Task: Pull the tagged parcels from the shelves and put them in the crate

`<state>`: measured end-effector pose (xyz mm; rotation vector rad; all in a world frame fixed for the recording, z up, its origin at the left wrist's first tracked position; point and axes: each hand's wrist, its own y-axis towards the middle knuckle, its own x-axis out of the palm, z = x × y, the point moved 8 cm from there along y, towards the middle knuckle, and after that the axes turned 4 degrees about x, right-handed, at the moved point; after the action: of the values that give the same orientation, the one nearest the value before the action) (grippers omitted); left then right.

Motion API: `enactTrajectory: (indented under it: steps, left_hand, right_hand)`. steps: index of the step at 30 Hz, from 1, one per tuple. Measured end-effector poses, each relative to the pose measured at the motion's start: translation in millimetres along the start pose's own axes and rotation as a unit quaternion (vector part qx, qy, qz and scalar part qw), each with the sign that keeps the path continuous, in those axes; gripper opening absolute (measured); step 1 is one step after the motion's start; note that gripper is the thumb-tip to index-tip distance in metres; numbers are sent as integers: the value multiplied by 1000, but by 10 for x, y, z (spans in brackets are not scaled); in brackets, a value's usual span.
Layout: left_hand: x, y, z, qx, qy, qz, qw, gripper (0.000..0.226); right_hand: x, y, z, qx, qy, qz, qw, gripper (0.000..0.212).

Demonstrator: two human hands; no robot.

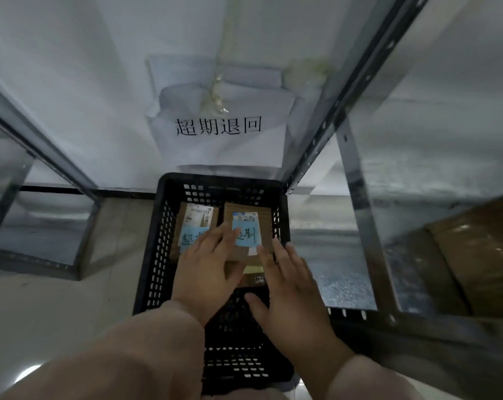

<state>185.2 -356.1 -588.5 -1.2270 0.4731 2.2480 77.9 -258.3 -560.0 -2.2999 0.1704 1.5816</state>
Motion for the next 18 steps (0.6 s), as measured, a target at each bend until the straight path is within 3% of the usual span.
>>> enactTrajectory:
  steps: [5, 10, 14, 18]
  left_hand:
    - [-741, -686, 635, 15, 70, 45, 996, 59]
    - [-1061, -1479, 1583, 42, 105, 50, 992, 59]
    - [-1082, -1975, 2703, 96, 103, 67, 988, 58]
    - [-934, -2172, 3952, 175, 104, 78, 976, 58]
  right_hand:
    - [-512, -709, -285, -115, -13, 51, 992, 74]
    - [-1017, -1719, -80, -200, 13, 57, 978, 70]
    - [-1594, -2634, 463, -217, 35, 112, 969, 65]
    - [-2242, -3394, 1315, -142, 3, 180, 973, 69]
